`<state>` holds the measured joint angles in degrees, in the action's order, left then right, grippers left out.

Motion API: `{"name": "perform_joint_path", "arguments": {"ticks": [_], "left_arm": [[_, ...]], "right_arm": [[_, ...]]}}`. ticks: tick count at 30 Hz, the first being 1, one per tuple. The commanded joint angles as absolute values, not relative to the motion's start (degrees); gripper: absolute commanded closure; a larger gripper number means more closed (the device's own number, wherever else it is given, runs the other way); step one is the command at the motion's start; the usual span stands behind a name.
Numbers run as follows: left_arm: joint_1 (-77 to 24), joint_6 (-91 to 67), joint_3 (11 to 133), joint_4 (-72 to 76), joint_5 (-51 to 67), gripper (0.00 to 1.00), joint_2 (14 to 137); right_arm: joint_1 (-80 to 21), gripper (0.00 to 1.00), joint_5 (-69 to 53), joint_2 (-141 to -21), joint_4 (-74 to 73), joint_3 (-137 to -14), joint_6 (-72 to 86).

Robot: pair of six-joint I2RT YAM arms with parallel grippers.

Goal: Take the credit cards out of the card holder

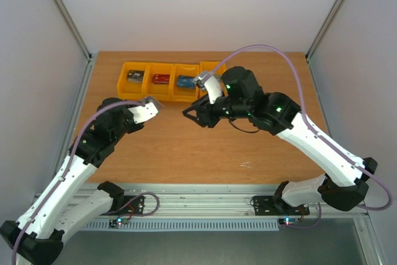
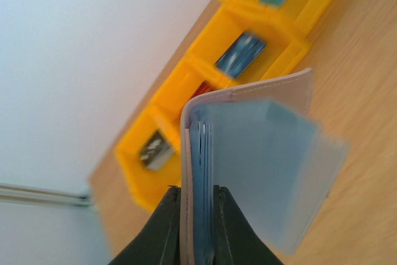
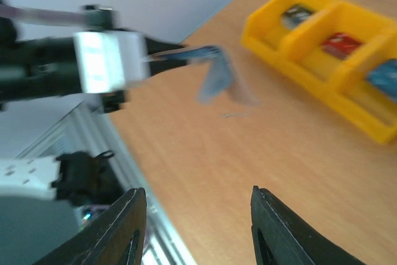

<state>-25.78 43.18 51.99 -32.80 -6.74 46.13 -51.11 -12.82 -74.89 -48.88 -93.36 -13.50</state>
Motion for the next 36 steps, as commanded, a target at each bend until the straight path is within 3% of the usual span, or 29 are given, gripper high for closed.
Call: {"name": "perform_joint_path", "arguments": {"ticks": [1, 3, 8, 16, 25, 36], "left_arm": [[-26.89, 66.00, 49.93, -22.22, -18.07, 1.00, 46.01], [-26.70, 60.28, 53.51, -26.15, -15.75, 1.00, 46.58], [-26.30, 34.21, 62.69, -43.25, 3.81, 1.00, 48.21], [-25.27, 2.31, 66.83, -41.43, 19.49, 1.00, 50.85], [-22.42, -14.90, 64.92, -30.45, 35.47, 1.00, 49.17], [-20.13, -24.60, 59.24, -9.76, 56.82, 1.00, 46.42]], "right_arm": [[-52.73, 0.54, -26.45, -76.79, -39.27, -91.15, -12.62], [-52.73, 0.54, -27.46, -76.70, -34.91, -89.48, -11.00], [-52.73, 0.56, -26.65, -77.73, -29.58, -87.45, -7.35], [-53.64, 0.63, -30.41, -80.59, -14.76, -83.13, 2.74], [-53.18, 0.70, -14.82, -77.85, -25.85, -81.94, -2.17], [-49.85, 0.68, -19.84, -72.07, -43.72, -87.28, -15.06]]}}
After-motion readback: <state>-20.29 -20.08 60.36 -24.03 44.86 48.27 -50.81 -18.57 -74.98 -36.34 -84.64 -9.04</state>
